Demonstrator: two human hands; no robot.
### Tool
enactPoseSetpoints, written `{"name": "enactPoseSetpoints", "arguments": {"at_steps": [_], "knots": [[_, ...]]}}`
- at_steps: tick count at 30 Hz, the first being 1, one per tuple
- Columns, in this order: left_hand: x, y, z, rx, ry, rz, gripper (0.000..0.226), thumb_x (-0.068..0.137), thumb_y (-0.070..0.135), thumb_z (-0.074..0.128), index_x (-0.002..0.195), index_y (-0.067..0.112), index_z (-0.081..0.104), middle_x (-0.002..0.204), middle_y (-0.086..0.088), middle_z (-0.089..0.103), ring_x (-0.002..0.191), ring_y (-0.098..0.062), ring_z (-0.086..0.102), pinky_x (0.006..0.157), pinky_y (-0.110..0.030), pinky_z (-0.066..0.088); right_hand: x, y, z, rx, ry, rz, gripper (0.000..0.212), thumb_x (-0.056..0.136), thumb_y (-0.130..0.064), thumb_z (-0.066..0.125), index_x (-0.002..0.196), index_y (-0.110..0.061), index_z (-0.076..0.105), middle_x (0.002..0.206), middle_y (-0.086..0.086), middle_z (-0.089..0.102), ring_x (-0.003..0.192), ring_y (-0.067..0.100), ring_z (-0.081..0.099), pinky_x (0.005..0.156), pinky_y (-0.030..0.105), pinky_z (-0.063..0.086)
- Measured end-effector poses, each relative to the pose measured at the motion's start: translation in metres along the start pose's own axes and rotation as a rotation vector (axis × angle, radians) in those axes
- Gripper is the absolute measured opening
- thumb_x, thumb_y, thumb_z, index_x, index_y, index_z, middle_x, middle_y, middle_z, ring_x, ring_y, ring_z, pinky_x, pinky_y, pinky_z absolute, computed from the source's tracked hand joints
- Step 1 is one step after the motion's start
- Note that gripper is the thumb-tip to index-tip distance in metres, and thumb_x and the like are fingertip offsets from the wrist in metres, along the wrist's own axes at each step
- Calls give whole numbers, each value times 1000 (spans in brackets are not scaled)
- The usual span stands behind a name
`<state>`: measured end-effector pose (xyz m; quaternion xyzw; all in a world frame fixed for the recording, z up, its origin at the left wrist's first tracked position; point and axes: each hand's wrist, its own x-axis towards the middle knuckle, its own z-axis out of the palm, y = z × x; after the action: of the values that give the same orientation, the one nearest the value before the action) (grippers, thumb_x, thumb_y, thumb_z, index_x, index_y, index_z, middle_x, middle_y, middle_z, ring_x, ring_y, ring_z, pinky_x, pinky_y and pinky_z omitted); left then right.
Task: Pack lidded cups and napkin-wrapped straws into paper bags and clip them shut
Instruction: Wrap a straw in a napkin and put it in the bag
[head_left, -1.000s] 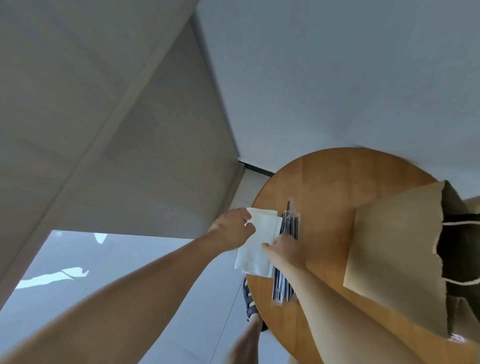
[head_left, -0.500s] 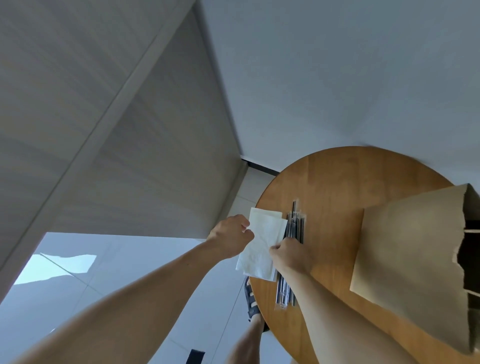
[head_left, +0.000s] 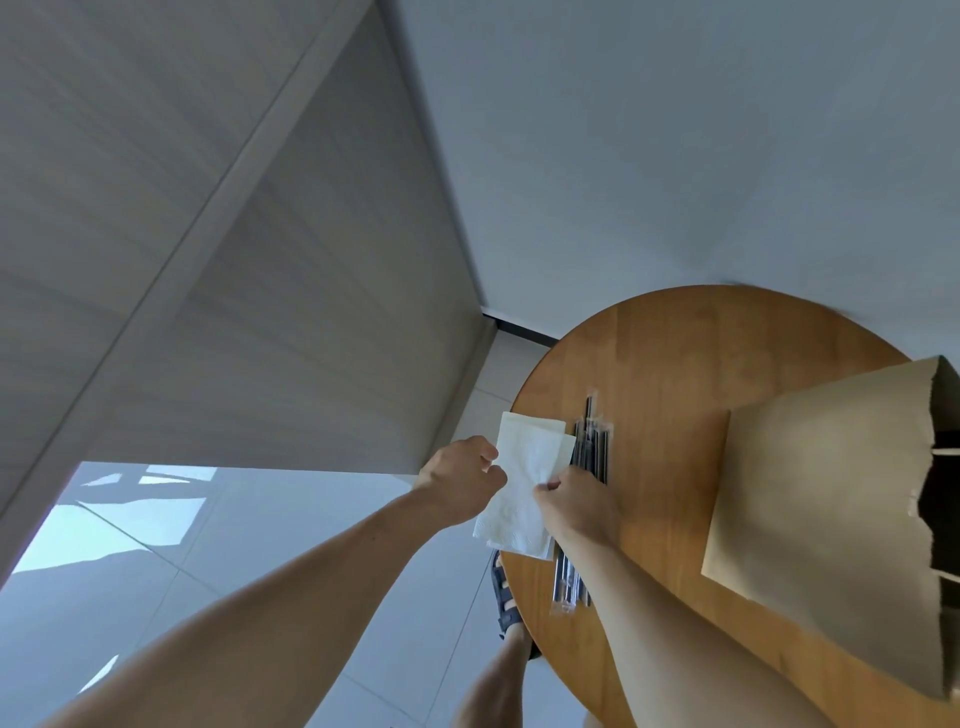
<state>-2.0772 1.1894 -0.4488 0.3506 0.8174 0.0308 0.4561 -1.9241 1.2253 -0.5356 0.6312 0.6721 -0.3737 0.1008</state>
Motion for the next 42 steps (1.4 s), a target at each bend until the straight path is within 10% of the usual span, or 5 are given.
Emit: {"name": "enactPoseSetpoints", "arguments": {"at_steps": [8, 16, 21, 26, 42], "knots": [[0, 12, 1, -246, 29, -64, 44, 91, 31, 56, 133, 19, 51, 120, -3, 60, 96, -17, 57, 67, -23, 43, -20, 0, -24, 756, -22, -23, 16, 74, -8, 66, 79, -20, 58, 74, -5, 63, 67, 13, 59, 58, 25, 49], [-2, 22, 10, -845, -177, -122, 24, 89, 18, 70, 110, 8, 68, 107, -9, 73, 98, -27, 70, 88, -40, 57, -35, 17, -63, 1135, -106, -51, 11, 85, -2, 68, 93, -8, 62, 85, 9, 72, 75, 19, 69, 61, 29, 55], [1, 24, 12, -829, -98, -114, 16, 92, 15, 63, 106, 11, 68, 104, -8, 74, 97, -29, 69, 90, -44, 56, -25, 56, -52, 681, 203, 14, 6, 93, -21, 64, 93, -15, 65, 83, -1, 68, 82, 20, 68, 68, 27, 51], [3, 20, 13, -762, -18, -113, 10, 93, 18, 61, 100, 19, 68, 101, -3, 73, 96, -27, 68, 91, -44, 55, -26, 72, -27, 119, 51, 53, 28, 87, -47, 67, 100, -23, 59, 74, -14, 61, 71, 8, 61, 64, 28, 51], [-1, 28, 14, -744, -23, -84, 15, 94, 18, 59, 105, 16, 69, 102, -4, 73, 97, -27, 69, 92, -47, 55, -29, 72, -32, 154, 25, 114, 23, 90, -42, 64, 79, -21, 63, 64, -7, 63, 61, 12, 60, 52, 27, 40]]}}
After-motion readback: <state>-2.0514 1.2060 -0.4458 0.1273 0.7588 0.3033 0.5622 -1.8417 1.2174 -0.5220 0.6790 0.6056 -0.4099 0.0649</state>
